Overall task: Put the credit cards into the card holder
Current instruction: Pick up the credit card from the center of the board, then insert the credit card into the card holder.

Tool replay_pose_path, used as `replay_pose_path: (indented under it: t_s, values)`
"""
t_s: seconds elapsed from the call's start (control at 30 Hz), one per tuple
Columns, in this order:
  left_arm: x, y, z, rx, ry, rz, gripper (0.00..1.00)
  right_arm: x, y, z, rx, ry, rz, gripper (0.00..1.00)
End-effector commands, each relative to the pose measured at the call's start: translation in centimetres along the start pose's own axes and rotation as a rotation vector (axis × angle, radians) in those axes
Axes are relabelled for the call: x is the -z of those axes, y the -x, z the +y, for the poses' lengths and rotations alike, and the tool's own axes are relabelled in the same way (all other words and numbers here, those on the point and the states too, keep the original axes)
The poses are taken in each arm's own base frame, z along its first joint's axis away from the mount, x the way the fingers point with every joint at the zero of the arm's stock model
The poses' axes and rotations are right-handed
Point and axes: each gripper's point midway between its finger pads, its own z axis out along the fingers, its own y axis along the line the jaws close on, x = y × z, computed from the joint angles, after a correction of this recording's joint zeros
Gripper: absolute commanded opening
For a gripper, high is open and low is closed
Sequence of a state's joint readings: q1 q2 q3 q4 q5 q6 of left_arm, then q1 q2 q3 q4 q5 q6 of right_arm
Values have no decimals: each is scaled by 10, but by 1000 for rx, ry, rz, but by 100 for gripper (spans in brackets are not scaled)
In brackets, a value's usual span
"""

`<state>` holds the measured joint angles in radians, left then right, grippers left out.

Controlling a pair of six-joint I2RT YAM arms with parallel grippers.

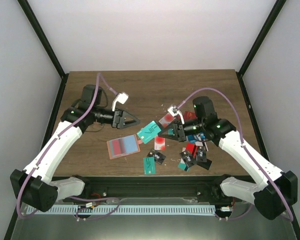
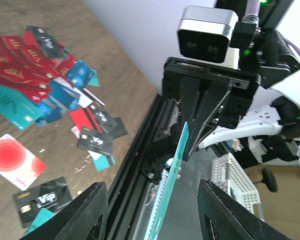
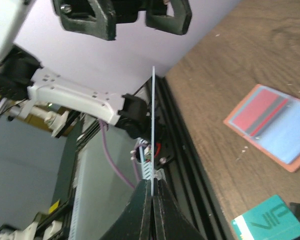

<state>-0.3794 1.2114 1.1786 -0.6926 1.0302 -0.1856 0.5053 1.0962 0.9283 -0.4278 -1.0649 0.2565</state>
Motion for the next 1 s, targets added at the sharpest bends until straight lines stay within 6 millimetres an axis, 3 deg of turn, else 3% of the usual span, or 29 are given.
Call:
replay_pose_path:
  t_s: [0.0, 0.4, 0.63, 0.97]
  values:
    - [3, -8, -29, -83, -170, 19, 50, 5, 0, 30, 53, 156, 52, 1]
    - [-18, -38, -41, -76, -226, 117, 37, -1, -3, 37, 19, 248, 91, 1]
    - [-24, -43, -36, -62, -210, 141, 20, -5, -3, 36, 17, 246, 106, 1]
    - [-27, -50, -34, -53, -194, 164, 4, -11, 2, 32, 19, 242, 117, 1]
